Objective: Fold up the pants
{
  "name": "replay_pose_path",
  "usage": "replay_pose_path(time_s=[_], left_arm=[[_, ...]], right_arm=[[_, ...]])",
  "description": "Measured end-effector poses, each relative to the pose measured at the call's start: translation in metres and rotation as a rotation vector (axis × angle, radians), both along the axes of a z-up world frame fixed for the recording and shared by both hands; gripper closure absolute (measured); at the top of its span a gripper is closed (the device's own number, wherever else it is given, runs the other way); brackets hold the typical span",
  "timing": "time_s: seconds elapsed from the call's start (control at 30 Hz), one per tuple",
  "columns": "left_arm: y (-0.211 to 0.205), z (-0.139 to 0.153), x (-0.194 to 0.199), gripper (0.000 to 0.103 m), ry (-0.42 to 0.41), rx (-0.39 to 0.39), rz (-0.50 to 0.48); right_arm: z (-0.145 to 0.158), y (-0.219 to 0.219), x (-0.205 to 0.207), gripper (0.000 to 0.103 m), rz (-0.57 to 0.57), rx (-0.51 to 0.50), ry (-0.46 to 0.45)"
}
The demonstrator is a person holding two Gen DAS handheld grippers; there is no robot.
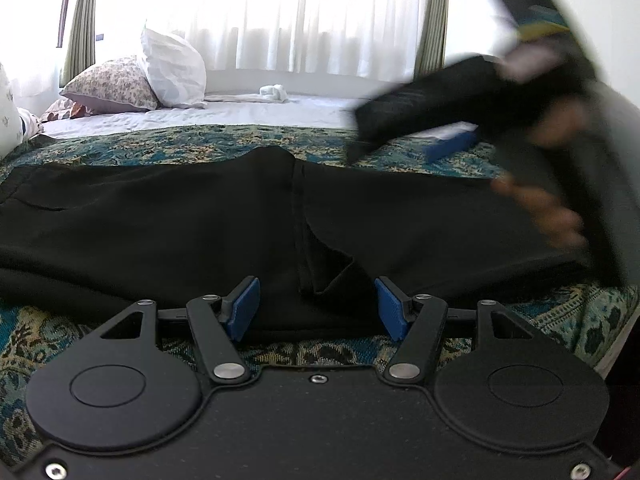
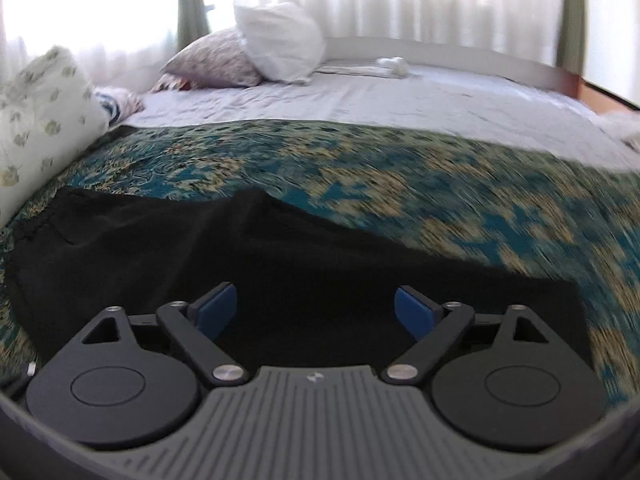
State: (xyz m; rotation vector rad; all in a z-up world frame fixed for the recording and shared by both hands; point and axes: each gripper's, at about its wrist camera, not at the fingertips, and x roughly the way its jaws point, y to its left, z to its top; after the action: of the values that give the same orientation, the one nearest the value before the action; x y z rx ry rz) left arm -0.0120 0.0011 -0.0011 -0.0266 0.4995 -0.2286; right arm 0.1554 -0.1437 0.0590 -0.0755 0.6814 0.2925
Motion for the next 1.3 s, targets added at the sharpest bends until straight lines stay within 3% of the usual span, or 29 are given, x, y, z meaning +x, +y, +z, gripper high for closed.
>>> replay_pose_path(time_s=[0.17, 0.3, 0.5, 0.7, 0.83, 1.1, 1.3], left_arm=[[0.005, -0.005, -0.004, 0.042, -0.024, -0.019, -0.014], [0.010, -0.009, -0.006, 0.042, -0.041, -0.033, -0.025], [0.015, -0.014, -0.010, 0.042, -0.060, -0.045, -0.037], [0.018, -0.016, -0.010, 0.042, -0.063, -0.048, -0.045], [0.017, -0.015, -0.010, 0.042, -0.065, -0.045, -0.044], [0.013, -0.013, -0.011, 0.042, -0.065, -0.044, -0.043], [0.013, -0.013, -0.011, 0.042, -0.065, -0.044, -0.045]], right_arm=[[-0.016, 0.049, 0.033, 0.007, 0.046, -0.115, 0.015], [-0.026, 0.052, 0.026, 0.007, -0.084, -0.279, -0.129], [-0.025, 0.020, 0.001, 0.008, -0.218, -0.280, -0.181], [-0.032, -0.011, -0.010, 0.008, -0.285, -0.260, -0.106], [-0.032, -0.011, -0.010, 0.008, -0.244, -0.186, -0.098], [-0.016, 0.032, -0.016, 0.008, -0.073, -0.211, -0.208], [-0.015, 0.070, -0.001, 0.010, 0.058, -0.265, -0.193]])
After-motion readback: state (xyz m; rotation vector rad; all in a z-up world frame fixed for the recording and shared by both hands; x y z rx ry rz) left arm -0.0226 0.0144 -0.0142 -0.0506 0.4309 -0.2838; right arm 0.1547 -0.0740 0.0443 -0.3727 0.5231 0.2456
